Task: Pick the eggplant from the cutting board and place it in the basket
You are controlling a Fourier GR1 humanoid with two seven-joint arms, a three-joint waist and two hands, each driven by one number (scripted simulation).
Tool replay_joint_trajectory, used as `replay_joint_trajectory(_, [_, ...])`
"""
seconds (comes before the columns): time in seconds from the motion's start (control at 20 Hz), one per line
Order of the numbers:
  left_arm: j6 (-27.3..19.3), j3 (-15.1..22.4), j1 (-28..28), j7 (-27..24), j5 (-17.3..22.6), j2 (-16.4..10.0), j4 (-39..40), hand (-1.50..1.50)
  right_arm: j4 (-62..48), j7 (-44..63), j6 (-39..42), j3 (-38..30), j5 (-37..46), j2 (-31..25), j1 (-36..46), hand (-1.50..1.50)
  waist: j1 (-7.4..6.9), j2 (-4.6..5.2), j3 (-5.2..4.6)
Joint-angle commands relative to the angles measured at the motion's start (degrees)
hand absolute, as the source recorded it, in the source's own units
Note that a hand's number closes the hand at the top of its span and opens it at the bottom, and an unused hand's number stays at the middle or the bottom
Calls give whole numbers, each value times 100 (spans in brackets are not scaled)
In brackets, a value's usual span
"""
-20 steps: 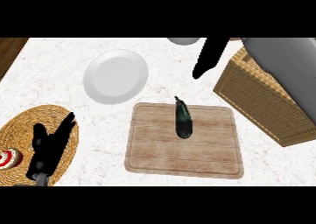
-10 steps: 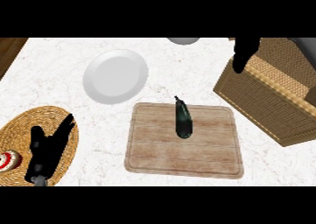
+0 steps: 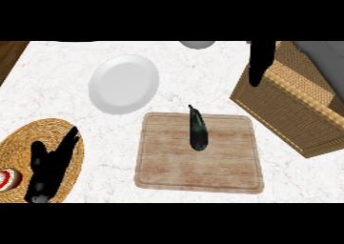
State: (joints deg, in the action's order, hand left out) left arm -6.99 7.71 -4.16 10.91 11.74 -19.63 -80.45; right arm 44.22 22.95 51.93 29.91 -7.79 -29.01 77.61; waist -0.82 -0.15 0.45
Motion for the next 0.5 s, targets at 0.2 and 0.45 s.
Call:
replay_joint_trajectory(0.2, [-21,194,-266,314,-143,204,17,0,140,-478,-520,-130,601,330,-722,-150,-2,38,-43])
replay_joint_trajectory(0.45, [124,-29,-187,99,-114,201,257,0,581,-358,-836,-158,882,672,-1195,-150,54,19,-46])
